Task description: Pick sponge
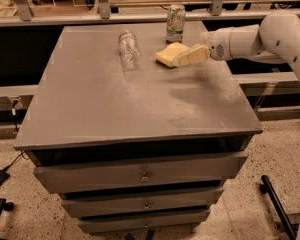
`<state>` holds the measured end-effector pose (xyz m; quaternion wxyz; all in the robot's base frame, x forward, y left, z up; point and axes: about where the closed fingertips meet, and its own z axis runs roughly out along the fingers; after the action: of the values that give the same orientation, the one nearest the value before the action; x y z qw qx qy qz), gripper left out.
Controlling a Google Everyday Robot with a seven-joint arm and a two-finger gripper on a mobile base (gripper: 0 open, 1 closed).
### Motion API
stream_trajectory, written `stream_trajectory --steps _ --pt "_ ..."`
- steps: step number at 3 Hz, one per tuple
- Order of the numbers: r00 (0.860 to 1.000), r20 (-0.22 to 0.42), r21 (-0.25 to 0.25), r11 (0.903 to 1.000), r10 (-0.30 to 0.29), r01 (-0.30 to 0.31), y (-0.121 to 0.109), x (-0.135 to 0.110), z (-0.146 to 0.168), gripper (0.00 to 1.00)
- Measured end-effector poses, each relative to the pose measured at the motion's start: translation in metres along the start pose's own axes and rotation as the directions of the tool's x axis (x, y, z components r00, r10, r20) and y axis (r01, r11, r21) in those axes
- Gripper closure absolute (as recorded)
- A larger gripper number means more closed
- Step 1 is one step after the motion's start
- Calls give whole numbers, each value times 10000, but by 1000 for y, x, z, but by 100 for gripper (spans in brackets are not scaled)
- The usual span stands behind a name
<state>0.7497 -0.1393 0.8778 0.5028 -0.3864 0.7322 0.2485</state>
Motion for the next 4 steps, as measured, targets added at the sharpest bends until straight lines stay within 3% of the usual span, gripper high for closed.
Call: stream_trajectory --steps 2,3,4 --pt "9999 -17 -69 9999 99 -99 1 2 3 0" --pt "9974 382 19 9982 603 -604 -3 10 24 0" --pt "9974 390 25 9982 605 -607 -3 10 24 0"
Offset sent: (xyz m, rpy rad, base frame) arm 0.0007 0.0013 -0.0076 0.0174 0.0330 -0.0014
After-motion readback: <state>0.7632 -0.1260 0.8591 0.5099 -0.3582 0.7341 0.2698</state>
